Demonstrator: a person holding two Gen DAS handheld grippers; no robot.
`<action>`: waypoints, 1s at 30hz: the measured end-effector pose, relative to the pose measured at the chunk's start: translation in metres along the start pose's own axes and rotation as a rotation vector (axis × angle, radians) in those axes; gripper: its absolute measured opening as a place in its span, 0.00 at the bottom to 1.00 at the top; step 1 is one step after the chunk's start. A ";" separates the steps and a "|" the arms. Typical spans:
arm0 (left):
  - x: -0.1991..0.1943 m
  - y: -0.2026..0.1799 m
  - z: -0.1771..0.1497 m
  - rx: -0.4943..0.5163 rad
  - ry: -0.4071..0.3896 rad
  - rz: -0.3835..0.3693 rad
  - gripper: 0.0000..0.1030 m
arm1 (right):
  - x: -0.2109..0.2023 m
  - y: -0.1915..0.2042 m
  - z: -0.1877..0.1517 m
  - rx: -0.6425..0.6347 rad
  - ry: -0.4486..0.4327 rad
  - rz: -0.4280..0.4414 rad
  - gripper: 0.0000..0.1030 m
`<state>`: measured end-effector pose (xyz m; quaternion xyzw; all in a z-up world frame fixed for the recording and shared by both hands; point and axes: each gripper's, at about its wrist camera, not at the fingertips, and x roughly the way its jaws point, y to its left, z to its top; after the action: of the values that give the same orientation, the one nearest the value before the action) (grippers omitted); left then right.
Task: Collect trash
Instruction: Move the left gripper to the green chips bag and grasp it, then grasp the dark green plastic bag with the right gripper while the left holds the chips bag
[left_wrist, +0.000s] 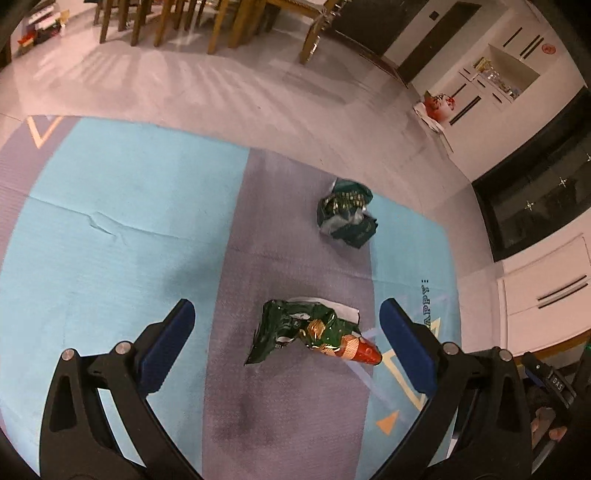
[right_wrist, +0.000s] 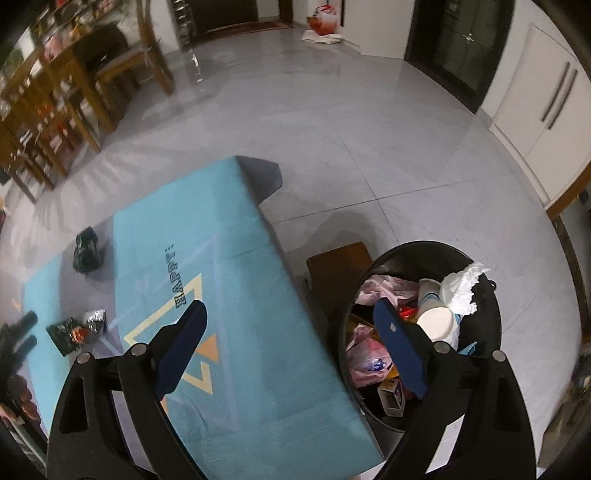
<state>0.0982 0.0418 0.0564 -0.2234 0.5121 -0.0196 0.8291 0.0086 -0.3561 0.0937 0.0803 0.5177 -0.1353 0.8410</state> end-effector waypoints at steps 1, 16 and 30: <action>0.004 0.001 -0.002 0.002 0.014 -0.007 0.97 | 0.002 0.004 -0.001 -0.008 0.005 -0.005 0.87; 0.060 0.000 -0.027 0.020 0.113 -0.003 0.83 | 0.017 0.042 -0.002 -0.074 0.041 -0.012 0.87; 0.035 -0.001 -0.030 -0.052 0.140 0.008 0.39 | 0.020 0.065 -0.002 -0.100 0.042 -0.002 0.87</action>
<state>0.0897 0.0217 0.0162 -0.2411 0.5699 -0.0185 0.7853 0.0353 -0.2969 0.0742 0.0403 0.5414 -0.1082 0.8328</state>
